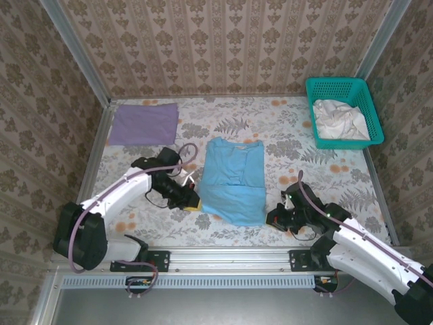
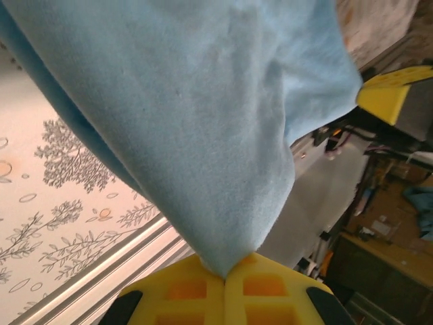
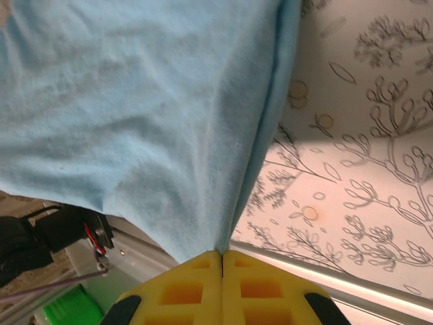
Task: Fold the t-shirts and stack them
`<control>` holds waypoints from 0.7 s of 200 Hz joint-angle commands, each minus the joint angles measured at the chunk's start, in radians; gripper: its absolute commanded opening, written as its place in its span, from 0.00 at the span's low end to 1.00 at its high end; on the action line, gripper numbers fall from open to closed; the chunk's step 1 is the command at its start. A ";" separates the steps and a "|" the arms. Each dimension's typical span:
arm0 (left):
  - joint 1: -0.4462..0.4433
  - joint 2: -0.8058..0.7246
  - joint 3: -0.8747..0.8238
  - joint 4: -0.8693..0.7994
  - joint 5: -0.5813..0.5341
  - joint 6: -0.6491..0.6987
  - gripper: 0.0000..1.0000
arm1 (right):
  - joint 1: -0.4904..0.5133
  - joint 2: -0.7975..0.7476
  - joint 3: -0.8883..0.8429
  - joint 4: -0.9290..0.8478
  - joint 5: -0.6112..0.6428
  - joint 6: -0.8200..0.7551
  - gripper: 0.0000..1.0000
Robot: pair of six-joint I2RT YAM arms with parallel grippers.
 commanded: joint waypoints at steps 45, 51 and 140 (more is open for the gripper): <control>0.131 0.139 0.238 0.077 0.136 -0.054 0.00 | -0.089 0.222 0.210 0.172 0.059 0.023 0.00; 0.138 0.157 0.253 0.094 0.144 -0.066 0.00 | -0.110 0.242 0.222 0.188 0.058 0.034 0.00; 0.214 0.560 0.668 0.263 0.158 -0.195 0.00 | -0.411 0.731 0.567 0.237 -0.023 0.027 0.00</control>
